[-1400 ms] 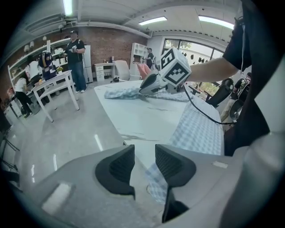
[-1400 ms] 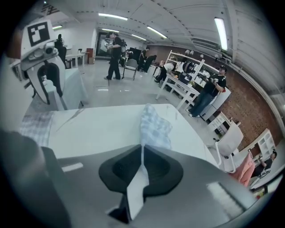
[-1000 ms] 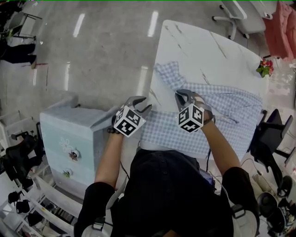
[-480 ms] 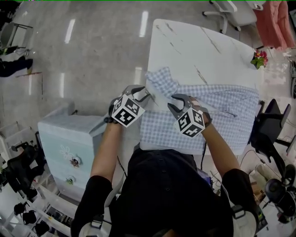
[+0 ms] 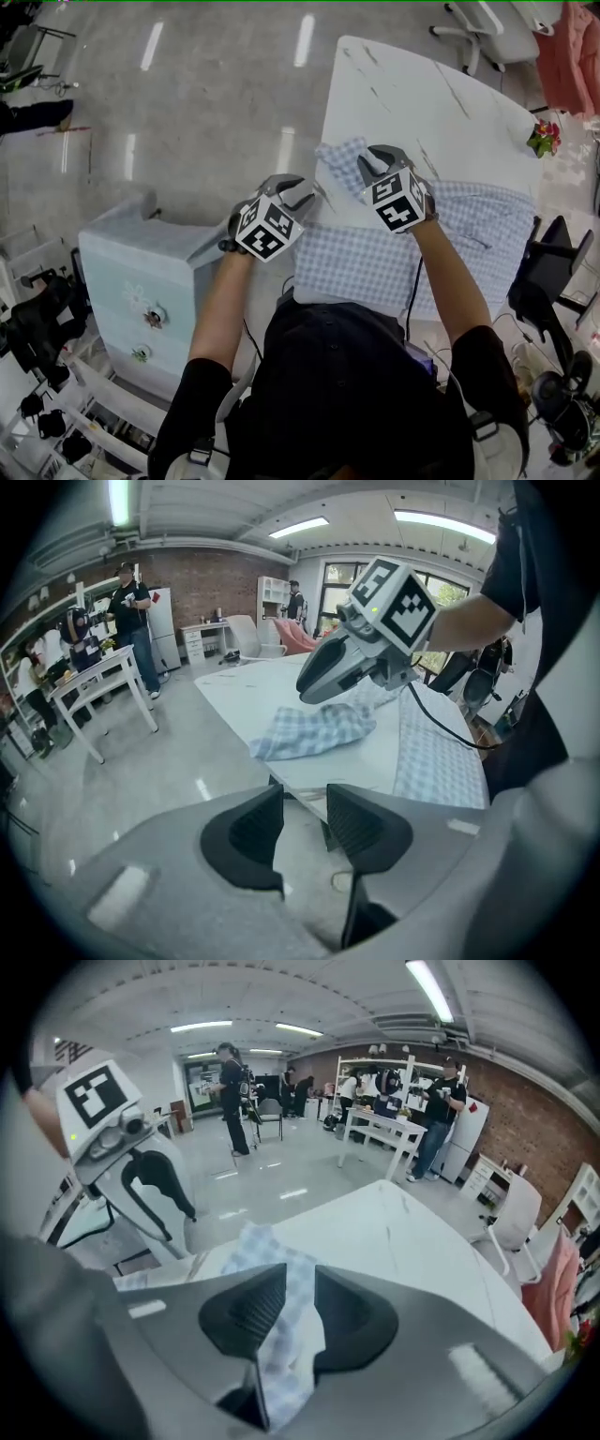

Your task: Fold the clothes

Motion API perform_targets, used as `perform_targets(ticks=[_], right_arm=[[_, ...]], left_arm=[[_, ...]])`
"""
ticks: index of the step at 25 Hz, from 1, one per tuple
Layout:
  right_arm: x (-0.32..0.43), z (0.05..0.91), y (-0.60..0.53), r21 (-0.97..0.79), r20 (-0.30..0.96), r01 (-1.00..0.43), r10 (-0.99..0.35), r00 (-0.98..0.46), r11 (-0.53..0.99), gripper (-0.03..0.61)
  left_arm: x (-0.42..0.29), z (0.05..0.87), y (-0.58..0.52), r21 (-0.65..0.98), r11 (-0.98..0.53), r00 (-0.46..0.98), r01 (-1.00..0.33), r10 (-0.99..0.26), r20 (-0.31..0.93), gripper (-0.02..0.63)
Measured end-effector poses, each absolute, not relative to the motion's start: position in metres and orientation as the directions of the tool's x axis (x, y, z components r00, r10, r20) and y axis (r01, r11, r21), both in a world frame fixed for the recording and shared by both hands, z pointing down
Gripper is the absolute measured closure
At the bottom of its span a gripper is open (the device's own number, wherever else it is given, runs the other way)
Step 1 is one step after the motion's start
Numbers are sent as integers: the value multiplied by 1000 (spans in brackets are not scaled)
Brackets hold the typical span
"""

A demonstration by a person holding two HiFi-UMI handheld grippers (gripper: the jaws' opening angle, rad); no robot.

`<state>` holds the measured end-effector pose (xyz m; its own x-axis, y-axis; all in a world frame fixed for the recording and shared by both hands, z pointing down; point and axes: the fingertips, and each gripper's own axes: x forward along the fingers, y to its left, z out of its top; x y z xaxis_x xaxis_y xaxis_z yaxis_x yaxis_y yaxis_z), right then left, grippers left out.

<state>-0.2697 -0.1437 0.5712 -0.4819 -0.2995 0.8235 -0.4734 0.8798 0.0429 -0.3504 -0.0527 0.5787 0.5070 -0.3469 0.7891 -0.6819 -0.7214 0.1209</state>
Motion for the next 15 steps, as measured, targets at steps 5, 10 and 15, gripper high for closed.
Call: perform_targets(ticks=[5, 10, 15], right_arm=[[-281, 593, -151, -3, 859, -497, -252, -446, 868, 444], [-282, 610, -146, -29, 886, -509, -214, -412, 860, 420], [-283, 613, -143, -60, 886, -518, -194, -421, 853, 465]], left_arm=[[-368, 584, -47, 129, -694, 495, -708, -358, 792, 460], [-377, 589, -37, 146, -675, 490, -723, -352, 798, 460], [-378, 593, -37, 149, -672, 487, -725, -348, 801, 460]])
